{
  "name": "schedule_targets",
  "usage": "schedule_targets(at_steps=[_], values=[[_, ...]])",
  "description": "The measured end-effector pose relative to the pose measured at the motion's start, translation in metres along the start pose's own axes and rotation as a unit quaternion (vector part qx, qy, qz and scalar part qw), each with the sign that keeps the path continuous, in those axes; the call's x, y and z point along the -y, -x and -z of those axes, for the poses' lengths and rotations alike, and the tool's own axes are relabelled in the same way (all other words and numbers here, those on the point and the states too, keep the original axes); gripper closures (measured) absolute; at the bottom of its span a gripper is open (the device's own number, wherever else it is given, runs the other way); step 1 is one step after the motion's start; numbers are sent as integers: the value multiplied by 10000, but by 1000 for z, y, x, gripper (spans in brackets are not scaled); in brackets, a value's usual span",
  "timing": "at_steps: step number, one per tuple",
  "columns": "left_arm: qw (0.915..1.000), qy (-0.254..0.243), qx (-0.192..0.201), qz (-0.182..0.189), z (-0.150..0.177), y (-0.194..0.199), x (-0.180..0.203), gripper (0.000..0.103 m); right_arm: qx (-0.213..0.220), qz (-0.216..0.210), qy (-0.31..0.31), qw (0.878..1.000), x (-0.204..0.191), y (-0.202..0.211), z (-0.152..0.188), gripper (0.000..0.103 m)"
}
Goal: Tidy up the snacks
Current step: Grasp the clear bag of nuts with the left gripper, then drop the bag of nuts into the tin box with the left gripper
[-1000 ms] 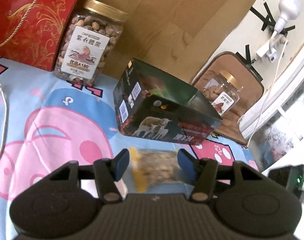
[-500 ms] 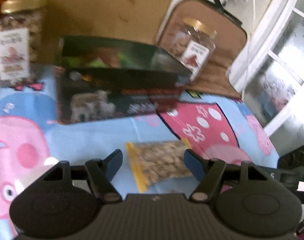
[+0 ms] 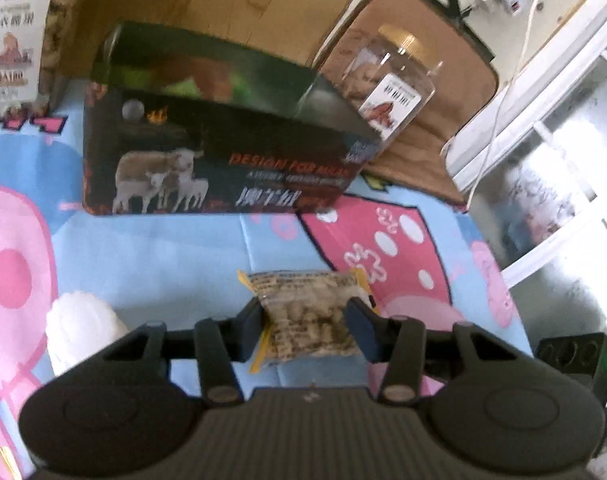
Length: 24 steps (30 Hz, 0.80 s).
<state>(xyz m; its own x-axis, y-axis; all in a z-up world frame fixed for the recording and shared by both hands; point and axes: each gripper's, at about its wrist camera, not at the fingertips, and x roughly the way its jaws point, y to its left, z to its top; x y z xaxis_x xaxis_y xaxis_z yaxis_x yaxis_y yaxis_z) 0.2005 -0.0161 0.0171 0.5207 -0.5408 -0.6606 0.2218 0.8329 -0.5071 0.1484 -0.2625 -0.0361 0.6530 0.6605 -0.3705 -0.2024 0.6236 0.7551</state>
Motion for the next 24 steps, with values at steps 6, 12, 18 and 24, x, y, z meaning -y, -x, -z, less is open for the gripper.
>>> schedule_targets(at_steps=[6,12,18,24], values=[[9984,-219,461,225,-15,27,16,58,360,-190,300,9987,-16,9,-10,87],[9949,-361,925,190,-50,35,26,58,637,-138,975,9931,-46,-2,-44,88],[9899,-304,1371,-214,-95,11,24,54,1155,312,1804,9763,-63,-40,-77,82],[9906,-306,1235,-503,-97,-4,14,54,1403,902,2058,9643,-50,-55,-77,72]])
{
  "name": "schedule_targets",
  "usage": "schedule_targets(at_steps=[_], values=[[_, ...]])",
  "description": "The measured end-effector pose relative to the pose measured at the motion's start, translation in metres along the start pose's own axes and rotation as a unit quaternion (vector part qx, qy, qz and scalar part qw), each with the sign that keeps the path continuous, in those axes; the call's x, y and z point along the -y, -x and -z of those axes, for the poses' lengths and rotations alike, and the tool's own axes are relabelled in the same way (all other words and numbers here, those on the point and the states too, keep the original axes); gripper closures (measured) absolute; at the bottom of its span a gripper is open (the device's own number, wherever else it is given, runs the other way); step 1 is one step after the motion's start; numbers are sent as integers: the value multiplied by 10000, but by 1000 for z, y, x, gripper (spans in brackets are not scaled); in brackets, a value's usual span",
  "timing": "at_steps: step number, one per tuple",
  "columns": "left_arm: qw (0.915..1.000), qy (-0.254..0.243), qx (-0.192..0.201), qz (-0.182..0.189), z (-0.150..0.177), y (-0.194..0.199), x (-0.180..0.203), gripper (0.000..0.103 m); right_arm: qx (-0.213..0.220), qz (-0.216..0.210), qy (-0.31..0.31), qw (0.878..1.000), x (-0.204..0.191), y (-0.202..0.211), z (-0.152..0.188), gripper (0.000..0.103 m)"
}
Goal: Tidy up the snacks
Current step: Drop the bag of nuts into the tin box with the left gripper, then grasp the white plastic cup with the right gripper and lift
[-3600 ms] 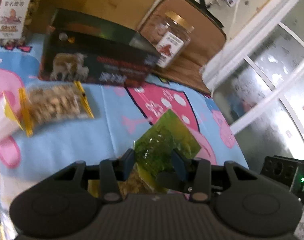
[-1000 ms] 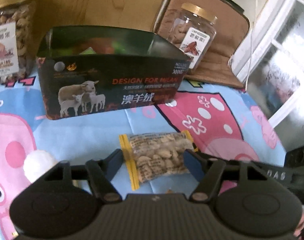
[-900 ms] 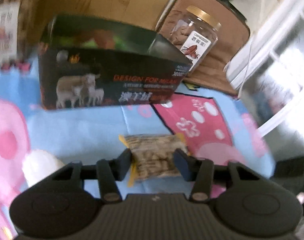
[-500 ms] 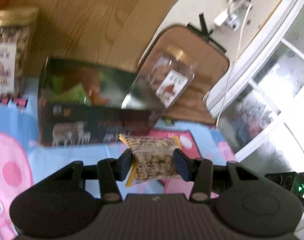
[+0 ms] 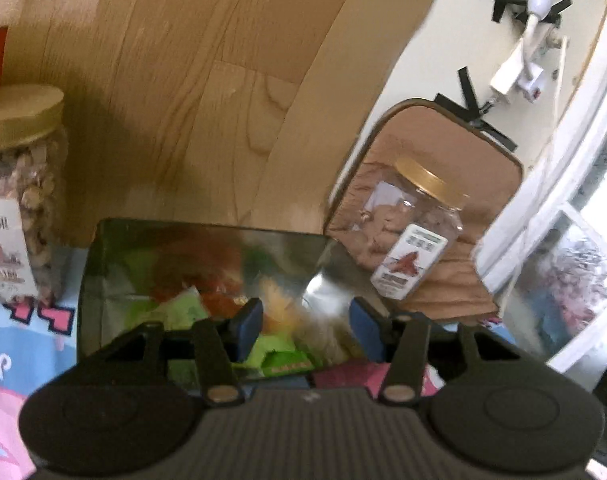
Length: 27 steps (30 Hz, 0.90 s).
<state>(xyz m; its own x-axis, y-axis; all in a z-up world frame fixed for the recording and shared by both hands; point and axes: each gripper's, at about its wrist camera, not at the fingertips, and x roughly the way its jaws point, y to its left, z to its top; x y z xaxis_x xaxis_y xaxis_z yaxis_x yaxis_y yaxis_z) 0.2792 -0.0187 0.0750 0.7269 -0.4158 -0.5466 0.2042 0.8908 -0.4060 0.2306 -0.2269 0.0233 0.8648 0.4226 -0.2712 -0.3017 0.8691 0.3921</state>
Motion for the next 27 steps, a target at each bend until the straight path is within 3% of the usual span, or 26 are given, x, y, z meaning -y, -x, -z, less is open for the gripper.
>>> schedule_targets(at_steps=[6,9,12,15,17,24,27], values=[[9990,2,236,383,22,57,-20,54,-10,-226,-262,9994,2,31,13,68],[9984,-21,401,385,38,90,-32,54,-360,-510,-300,9976,-11,41,27,68],[9990,-121,414,111,62,116,-44,51,-852,-854,-188,9925,-28,45,44,67],[9991,-88,295,-284,84,127,-57,51,-1316,-1184,264,9839,-57,44,58,58],[9992,125,148,-340,93,129,-67,51,-1506,-1223,665,9787,-78,43,65,52],[9986,426,128,-279,105,137,-78,46,-2042,-1218,1935,9519,-137,8,75,51],[9981,559,137,-232,105,139,-82,46,-2200,-1186,2152,9441,-147,-11,76,52]])
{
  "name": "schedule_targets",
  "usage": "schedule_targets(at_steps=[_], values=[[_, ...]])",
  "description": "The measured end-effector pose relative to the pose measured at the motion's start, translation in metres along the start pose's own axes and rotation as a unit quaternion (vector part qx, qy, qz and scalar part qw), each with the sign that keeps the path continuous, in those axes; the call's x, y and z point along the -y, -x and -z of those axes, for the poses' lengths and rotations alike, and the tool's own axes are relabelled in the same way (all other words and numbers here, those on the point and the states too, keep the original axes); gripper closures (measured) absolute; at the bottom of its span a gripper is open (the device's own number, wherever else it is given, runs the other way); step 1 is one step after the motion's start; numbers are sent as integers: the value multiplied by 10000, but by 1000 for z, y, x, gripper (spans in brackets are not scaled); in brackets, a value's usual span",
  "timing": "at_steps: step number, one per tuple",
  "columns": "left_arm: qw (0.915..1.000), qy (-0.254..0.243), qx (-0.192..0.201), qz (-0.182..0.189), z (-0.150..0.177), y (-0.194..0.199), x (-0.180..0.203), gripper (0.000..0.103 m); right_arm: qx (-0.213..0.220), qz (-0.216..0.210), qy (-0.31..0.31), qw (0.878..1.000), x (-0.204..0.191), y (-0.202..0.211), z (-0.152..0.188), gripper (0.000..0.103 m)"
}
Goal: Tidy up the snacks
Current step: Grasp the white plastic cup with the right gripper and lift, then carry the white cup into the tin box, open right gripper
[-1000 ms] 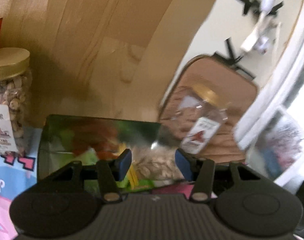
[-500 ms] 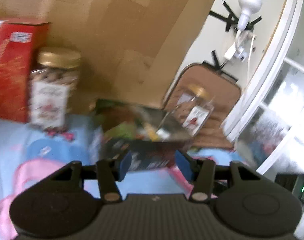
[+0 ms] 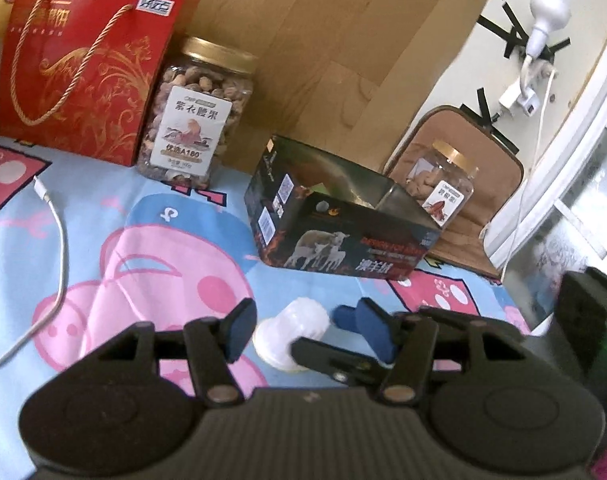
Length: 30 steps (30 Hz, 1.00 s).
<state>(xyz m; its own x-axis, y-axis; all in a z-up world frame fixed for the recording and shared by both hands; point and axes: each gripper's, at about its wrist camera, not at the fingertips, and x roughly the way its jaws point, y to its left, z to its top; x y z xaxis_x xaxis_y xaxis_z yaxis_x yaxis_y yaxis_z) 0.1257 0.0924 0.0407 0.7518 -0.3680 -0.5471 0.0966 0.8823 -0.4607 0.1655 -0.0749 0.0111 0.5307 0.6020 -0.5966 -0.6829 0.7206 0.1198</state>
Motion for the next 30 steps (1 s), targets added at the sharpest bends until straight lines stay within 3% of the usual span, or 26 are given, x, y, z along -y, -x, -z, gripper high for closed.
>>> schedule_targets(at_steps=[1,2,6,8,11,13,14,22,24,26,30], values=[[10000,48,-5,19,1,1,-2,46,-56,-36,-34,10000,1,-2,1,66],[9999,97,-17,50,1,2,-3,46,-72,-57,-126,9999,4,-5,2,69],[9995,289,-32,155,-1,1,-9,39,180,-291,-1358,9901,37,14,18,69],[9989,376,-91,264,-3,-4,-9,38,331,-624,-2365,9691,67,28,35,70],[9975,426,-279,494,-4,-18,-1,38,462,-960,-3639,9253,106,44,69,70],[9969,375,-388,581,-3,-30,9,38,566,-1031,-3967,9104,118,50,83,70],[9967,338,-427,594,-2,-36,14,38,596,-1003,-3988,9096,120,55,86,70],[9962,81,-592,640,-8,-64,44,38,516,-347,-2754,9593,92,56,72,68],[9959,-38,-674,595,-7,-70,49,46,526,54,-2325,9712,84,55,68,63],[9953,-89,-796,549,-6,-77,51,54,558,335,-1996,9777,79,53,65,59],[9933,-63,-965,627,0,-89,51,64,480,398,-1748,9826,79,46,65,61]])
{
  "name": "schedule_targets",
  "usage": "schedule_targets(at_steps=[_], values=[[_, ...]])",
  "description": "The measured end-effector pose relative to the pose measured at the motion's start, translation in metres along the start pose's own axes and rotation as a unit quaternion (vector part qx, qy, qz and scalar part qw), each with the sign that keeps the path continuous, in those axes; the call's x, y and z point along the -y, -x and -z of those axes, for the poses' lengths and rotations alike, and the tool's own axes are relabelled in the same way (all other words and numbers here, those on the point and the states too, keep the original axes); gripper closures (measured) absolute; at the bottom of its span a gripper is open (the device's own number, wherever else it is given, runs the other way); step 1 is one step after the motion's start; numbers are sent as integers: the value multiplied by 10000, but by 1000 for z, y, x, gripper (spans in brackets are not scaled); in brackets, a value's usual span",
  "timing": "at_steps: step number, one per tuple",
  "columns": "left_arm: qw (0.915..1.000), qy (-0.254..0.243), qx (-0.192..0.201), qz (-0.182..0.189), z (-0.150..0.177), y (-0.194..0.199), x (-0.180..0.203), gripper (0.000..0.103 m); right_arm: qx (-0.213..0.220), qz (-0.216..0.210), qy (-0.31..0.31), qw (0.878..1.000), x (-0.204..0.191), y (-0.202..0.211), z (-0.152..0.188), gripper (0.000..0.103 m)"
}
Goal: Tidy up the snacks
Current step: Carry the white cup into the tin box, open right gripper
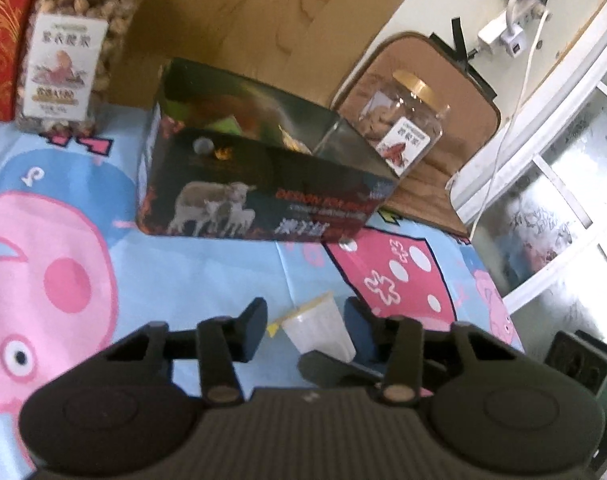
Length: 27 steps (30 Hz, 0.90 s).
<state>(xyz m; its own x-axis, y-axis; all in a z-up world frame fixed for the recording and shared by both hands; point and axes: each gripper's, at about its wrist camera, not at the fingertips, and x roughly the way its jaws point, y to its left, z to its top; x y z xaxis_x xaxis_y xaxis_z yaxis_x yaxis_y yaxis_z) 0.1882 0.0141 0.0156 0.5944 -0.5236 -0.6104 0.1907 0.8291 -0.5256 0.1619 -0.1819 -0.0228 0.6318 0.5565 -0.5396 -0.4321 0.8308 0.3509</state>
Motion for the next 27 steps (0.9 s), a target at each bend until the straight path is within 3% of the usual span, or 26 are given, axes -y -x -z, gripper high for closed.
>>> schedule_targets(at_steps=[1,4,8,11,16,19,23,27], values=[[10000,-14,1,-25,1,-1,1,65,5,9,50,10000,0,-1,1,69],[10000,-65,44,-35,1,1,4,66,28,84,87,9999,-1,1,1,70],[9990,-171,403,96,-12,20,12,66,385,-58,47,9992,-4,14,-8,70],[9969,-267,728,118,-32,32,19,66,729,-67,247,9970,-12,16,-26,70],[9916,-419,1218,-151,-72,33,26,66,1159,-2,601,9914,-21,-2,-63,70],[9917,-311,1236,-190,-89,19,21,66,1357,315,834,9867,-23,-23,-77,69],[9882,-462,1298,-668,-91,1,21,66,1370,530,809,9858,-16,-38,-84,68],[9889,-475,1303,-542,-79,6,25,65,1447,481,567,9867,-13,-20,-76,68]])
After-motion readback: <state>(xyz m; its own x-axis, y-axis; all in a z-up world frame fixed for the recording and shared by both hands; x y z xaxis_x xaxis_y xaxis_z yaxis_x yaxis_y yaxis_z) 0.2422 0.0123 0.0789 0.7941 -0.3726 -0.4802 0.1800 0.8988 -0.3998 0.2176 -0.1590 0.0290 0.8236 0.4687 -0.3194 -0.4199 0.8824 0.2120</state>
